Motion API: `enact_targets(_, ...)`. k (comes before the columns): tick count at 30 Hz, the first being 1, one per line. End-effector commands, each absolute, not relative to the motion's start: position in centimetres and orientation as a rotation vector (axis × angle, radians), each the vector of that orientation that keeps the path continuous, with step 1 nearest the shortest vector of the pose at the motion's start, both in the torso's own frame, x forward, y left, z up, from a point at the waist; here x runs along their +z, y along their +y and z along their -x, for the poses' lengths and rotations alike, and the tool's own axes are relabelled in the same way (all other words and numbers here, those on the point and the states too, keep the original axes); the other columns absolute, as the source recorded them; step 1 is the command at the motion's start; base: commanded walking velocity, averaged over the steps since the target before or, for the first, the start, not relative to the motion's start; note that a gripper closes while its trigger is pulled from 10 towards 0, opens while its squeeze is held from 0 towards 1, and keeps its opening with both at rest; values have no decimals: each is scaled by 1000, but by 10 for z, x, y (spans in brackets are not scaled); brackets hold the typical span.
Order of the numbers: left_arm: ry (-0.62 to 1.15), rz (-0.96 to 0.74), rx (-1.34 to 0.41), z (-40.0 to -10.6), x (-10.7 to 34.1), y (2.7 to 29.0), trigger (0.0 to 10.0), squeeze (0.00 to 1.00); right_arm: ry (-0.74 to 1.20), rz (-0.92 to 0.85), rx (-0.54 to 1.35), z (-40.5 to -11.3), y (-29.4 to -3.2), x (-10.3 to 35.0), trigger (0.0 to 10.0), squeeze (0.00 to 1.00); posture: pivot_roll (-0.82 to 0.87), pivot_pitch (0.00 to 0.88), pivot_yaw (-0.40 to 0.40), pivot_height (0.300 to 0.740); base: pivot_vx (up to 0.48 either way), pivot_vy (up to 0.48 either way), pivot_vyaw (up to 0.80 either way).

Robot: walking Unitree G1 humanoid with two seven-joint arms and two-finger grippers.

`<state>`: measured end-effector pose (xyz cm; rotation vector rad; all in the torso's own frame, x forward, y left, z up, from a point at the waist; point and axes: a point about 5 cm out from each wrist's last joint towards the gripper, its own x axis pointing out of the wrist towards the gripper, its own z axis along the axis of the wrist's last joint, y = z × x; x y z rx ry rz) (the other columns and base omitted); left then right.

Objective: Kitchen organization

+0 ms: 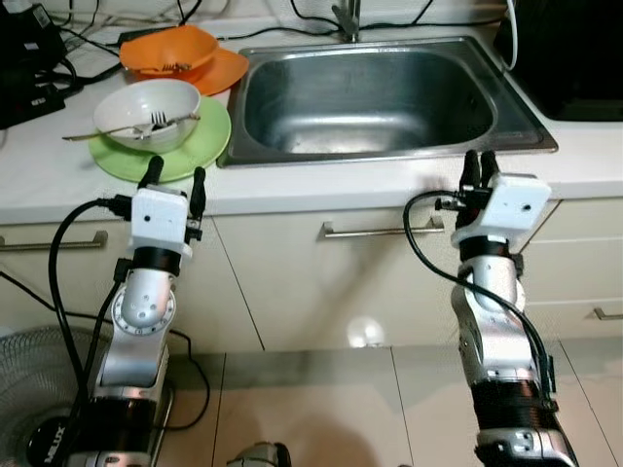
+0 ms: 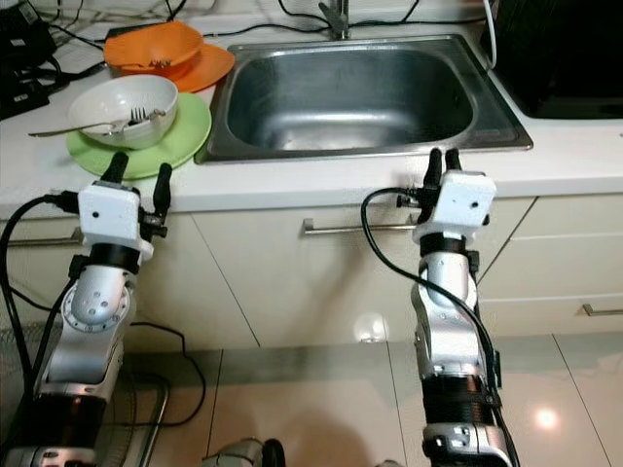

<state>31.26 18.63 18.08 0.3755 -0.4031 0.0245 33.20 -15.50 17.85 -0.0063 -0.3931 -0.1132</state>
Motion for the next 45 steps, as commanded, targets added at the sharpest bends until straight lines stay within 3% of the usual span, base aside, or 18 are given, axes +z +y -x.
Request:
enact_targets(1, -407, -405, 31, -316, 185, 187, 10000, 1000, -388, -9, -96, -336, -148, 180, 10000, 0, 117, 19, 94, 740, 0, 0, 0)
enact_targets(5, -409, -450, 8, -323, 189, 182, 10000, 1000, -383, -24, -86, -342, -143, 181, 10000, 0, 119, 15, 94, 740, 0, 0, 0)
enact_targets(6, -411, -473, -2, -326, 191, 180, 10000, 0, -378, -30, -79, -343, -141, 181, 10000, 0, 120, 15, 95, 740, 0, 0, 0)
enact_targets(22, -394, -642, -40, -364, 216, 164, 10000, 0, -354, -54, 4, -352, -117, 179, 10000, 0, 119, 21, 102, 740, 0, 0, 0)
enact_targets(45, -372, -606, -1, -367, 211, 166, 10000, 0, -353, -61, 18, -352, -117, 177, 10000, 0, 122, 31, 94, 740, 75, 0, 0)
